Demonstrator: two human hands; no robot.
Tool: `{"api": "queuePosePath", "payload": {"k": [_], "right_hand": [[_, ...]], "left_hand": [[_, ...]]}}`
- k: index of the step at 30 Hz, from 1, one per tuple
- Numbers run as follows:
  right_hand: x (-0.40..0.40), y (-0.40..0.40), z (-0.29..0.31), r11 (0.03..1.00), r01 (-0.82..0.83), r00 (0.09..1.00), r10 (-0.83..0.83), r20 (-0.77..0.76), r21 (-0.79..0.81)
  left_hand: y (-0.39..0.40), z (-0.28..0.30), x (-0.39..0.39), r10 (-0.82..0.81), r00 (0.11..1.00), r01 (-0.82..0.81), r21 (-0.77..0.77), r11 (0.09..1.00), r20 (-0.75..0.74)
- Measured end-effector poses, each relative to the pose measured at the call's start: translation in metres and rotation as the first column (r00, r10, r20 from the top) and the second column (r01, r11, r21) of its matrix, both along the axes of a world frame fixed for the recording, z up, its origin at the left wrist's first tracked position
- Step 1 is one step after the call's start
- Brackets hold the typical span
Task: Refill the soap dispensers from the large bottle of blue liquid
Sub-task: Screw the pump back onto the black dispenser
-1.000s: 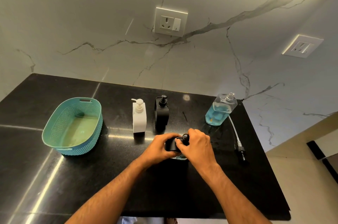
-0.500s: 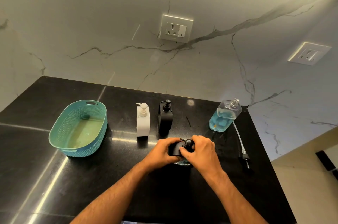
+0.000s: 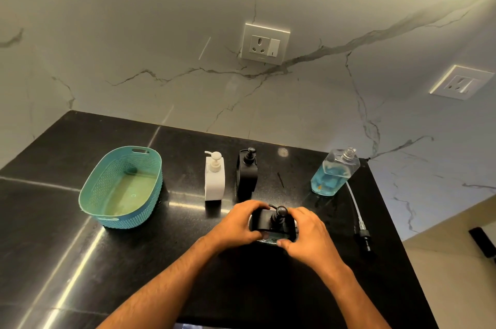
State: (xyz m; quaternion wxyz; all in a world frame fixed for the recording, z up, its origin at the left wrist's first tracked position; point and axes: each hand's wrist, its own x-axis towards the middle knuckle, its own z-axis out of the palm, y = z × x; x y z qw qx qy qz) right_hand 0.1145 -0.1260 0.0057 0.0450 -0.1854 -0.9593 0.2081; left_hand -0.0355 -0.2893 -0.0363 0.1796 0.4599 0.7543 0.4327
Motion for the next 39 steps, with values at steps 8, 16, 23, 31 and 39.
{"api": "queuePosePath", "payload": {"k": [8,16,23,31,39], "right_hand": [[-0.004,-0.001,0.008,0.999,0.044,0.996,-0.046,-0.072,-0.033],[-0.042,-0.037,0.036,0.992,-0.103,0.971,0.084,-0.225,-0.075],[-0.11,-0.095,0.07,0.943,-0.313,0.89,0.25,-0.382,-0.113],[-0.191,-0.173,0.088,0.887,-0.459,0.803,0.395,-0.446,-0.04],[-0.241,-0.224,0.067,0.847,-0.532,0.807,0.507,-0.304,0.001]], "left_hand": [[-0.01,0.008,-0.008,0.007,0.997,-0.002,-0.061,0.998,0.081],[-0.067,0.059,-0.047,0.036,0.989,-0.035,-0.01,0.999,0.145],[-0.154,0.11,-0.089,0.16,0.972,-0.179,0.102,0.979,0.173],[-0.241,0.135,-0.137,0.367,0.927,-0.368,0.009,0.93,0.074],[-0.284,0.108,-0.163,0.501,0.865,-0.491,-0.164,0.855,0.018]]}}
